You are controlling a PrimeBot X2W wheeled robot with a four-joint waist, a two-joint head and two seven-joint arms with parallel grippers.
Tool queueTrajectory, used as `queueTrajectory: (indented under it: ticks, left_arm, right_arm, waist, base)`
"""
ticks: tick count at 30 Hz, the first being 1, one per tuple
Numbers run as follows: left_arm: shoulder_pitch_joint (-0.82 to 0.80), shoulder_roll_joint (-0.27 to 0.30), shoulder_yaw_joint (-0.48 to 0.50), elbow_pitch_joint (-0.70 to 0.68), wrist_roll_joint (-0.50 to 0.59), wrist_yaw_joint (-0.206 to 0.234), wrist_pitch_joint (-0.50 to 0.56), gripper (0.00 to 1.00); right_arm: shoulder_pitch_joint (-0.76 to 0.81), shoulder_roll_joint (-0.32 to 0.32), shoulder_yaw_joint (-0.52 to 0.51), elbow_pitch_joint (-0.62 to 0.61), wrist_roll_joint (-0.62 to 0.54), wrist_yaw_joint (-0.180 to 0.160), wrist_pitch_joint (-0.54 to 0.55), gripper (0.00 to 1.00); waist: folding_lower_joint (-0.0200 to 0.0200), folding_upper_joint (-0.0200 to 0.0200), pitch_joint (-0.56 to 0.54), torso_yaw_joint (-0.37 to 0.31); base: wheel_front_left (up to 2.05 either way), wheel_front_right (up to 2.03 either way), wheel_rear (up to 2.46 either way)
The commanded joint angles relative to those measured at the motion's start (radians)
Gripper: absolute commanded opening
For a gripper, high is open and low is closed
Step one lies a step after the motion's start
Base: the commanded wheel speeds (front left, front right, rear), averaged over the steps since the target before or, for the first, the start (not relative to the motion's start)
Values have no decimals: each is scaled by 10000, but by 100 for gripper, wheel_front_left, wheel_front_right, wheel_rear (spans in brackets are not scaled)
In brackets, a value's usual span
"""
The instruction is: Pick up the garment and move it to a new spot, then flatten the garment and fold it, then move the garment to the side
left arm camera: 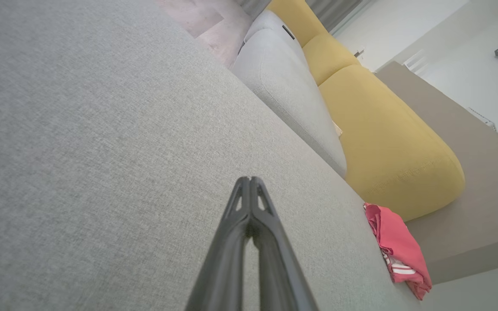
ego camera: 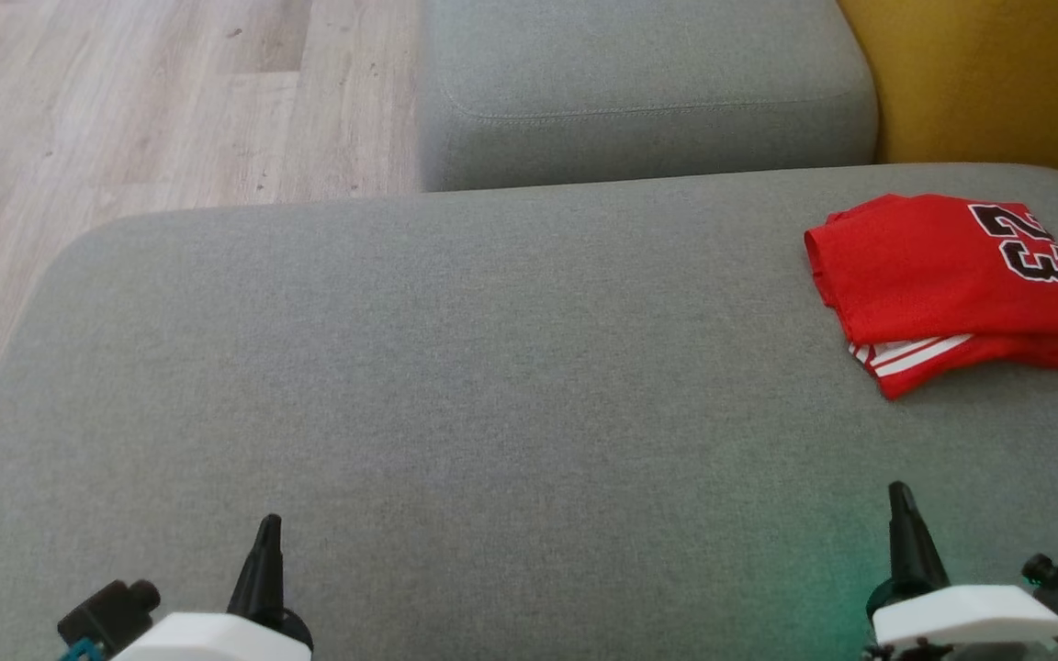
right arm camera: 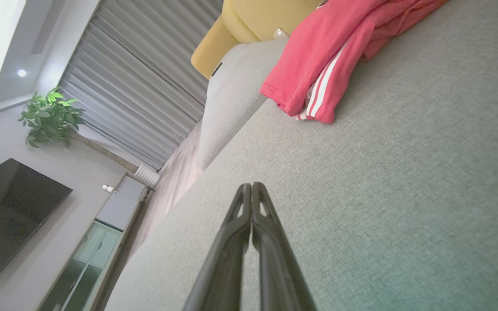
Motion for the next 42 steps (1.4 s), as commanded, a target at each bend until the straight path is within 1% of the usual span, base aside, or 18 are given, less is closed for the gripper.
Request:
queueTrajectory:
  ticks: [1,42]
  left_arm:
    - [-635,158,299,-262,-318,-138,51,0]
    - [-1817,165,1403,173,-4945,-833,1174,0]
  right_arm:
    - [-557,-191,2,-364,329,34,58,0]
    - [-1456,-213,-752,-543,4782,55,1195,0]
  waist:
    - [-1,0,17,-4]
    - [-1,0,454,-95]
  base:
    - [0,0,0]
    - [0,0,0]
